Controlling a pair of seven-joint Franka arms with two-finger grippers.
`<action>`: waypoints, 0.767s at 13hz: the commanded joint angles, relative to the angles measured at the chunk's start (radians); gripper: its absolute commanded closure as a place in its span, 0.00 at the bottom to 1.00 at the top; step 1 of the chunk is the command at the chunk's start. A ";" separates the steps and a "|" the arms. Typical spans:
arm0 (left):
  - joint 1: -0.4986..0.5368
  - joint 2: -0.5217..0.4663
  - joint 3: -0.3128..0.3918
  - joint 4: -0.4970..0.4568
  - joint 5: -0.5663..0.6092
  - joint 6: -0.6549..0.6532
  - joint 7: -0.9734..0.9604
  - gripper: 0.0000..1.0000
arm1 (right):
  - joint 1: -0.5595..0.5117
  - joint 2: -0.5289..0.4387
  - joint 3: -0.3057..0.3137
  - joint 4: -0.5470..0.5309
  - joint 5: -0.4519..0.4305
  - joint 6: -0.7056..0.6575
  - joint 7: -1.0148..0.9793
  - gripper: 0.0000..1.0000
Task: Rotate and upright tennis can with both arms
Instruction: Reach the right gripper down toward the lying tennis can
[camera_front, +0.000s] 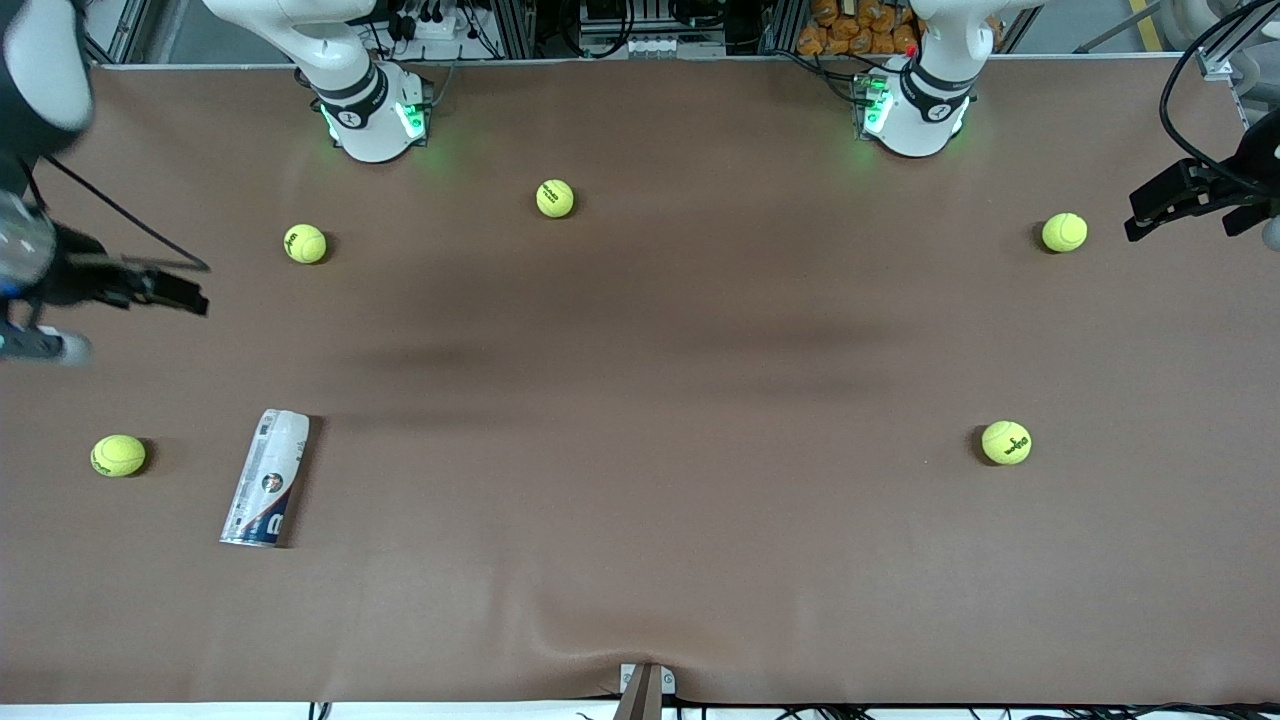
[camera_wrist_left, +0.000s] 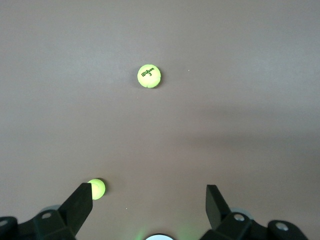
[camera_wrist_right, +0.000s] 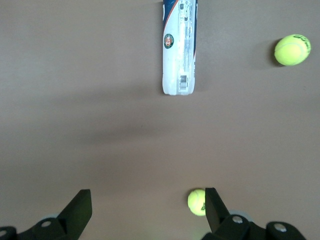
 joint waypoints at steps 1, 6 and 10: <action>0.004 -0.002 -0.007 0.007 0.003 -0.015 0.013 0.00 | -0.022 0.101 0.010 0.014 -0.012 0.070 -0.019 0.00; 0.002 -0.003 -0.010 0.007 0.003 -0.015 0.013 0.00 | -0.042 0.277 0.010 0.014 -0.012 0.254 -0.140 0.00; 0.000 -0.005 -0.013 0.007 0.003 -0.028 0.015 0.00 | -0.108 0.394 0.010 0.021 -0.012 0.366 -0.246 0.00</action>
